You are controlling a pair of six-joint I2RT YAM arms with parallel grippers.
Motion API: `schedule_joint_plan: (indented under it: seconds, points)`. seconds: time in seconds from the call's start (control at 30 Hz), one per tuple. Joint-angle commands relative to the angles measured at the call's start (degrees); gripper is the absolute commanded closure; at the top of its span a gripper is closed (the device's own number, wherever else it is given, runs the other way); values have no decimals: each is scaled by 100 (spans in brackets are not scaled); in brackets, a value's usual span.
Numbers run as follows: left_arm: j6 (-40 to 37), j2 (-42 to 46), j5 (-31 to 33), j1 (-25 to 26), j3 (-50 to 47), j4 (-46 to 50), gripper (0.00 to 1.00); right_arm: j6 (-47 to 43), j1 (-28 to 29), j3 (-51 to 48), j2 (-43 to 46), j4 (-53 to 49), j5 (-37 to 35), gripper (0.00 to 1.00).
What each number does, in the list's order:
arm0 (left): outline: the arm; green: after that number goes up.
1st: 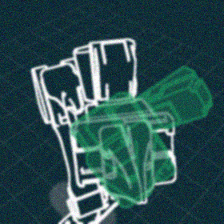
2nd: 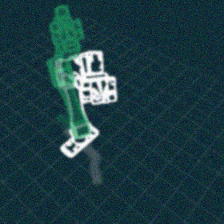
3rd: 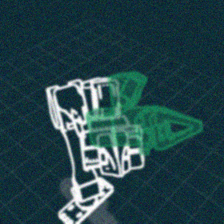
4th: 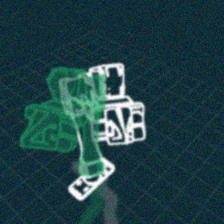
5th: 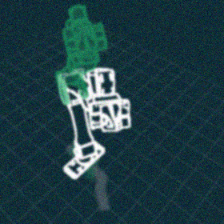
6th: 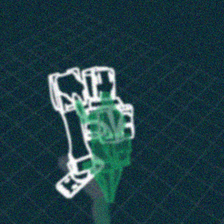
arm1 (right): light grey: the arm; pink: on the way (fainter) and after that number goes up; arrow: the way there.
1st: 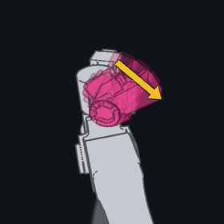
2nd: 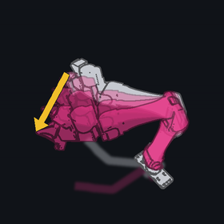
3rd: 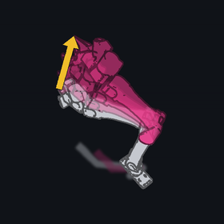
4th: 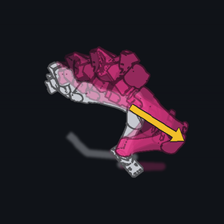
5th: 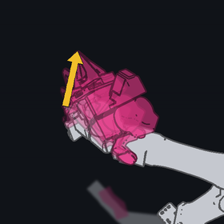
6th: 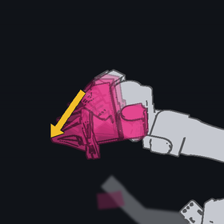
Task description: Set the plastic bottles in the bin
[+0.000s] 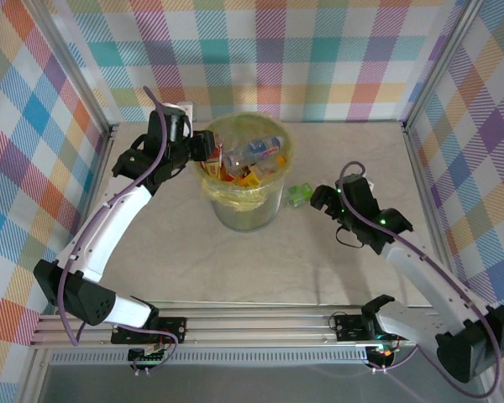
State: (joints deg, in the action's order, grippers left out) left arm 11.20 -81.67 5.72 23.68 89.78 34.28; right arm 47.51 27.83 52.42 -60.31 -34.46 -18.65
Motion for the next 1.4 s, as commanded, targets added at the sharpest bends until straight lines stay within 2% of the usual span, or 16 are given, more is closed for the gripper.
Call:
schedule_joint_plan:
  seconds: [0.0, 0.17, 0.3, 0.53, 0.67, 0.87, 1.37]
  points:
    - [-8, -253, 121, -48, -237, 669, 56, 233, -270, -39, -450, 432, 470, 0]
    - [4, -307, 93, -48, -346, 677, 56, 212, -650, 206, -1353, 828, 732, 0]
    - [14, -249, 59, -48, -365, 629, 56, 222, -701, 632, -2048, 887, 800, 0]
    - [121, -157, -92, -45, -347, 506, 42, 369, -709, 1215, -3055, 884, 749, 0]
    - [172, -153, -158, -50, -350, 445, 42, 464, -709, 1468, -3531, 936, 808, 0]
    - [180, -239, -91, -48, -464, 466, 48, 589, -710, 1688, -3971, 1066, 962, 0]
    - [314, -262, -308, -48, -803, 321, 48, 716, -710, 2088, -4677, 1037, 1013, 0]
